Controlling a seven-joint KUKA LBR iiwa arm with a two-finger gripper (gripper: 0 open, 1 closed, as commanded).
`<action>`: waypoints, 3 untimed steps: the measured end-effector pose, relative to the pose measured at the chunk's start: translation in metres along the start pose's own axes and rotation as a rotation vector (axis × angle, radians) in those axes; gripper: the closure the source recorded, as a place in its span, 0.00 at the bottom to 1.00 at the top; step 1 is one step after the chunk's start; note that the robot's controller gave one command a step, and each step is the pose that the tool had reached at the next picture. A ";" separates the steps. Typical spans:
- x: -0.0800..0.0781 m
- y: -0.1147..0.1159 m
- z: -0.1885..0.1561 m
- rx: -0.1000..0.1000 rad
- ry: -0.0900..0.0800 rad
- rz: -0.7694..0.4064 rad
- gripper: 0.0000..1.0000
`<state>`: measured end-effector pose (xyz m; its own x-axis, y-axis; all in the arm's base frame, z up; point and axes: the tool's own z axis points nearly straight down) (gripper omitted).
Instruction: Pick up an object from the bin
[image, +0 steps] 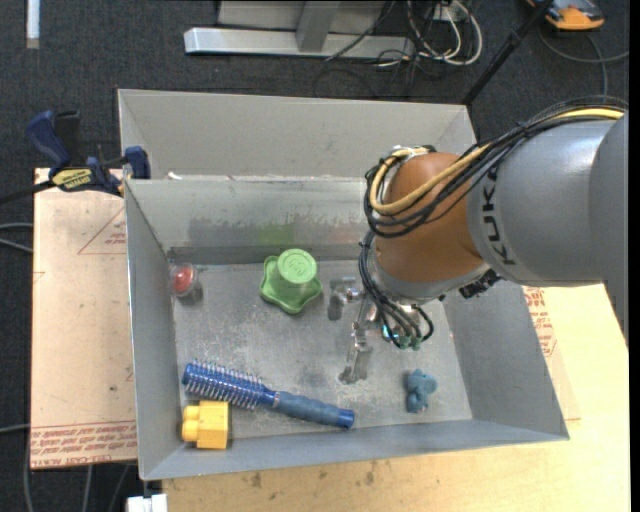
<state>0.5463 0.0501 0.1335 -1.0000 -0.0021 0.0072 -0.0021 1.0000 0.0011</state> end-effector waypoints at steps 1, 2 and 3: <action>0.029 0.115 0.064 0.001 -0.004 0.079 0.00; 0.063 0.153 0.033 -0.003 -0.007 0.100 0.00; 0.066 0.183 0.028 -0.001 -0.008 0.092 0.00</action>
Offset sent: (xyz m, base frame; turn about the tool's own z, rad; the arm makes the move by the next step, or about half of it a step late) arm -0.0292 0.1111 -0.0635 0.0874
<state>0.4794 0.2332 0.1060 -0.9959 0.0900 -0.0003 0.0900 0.9959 0.0018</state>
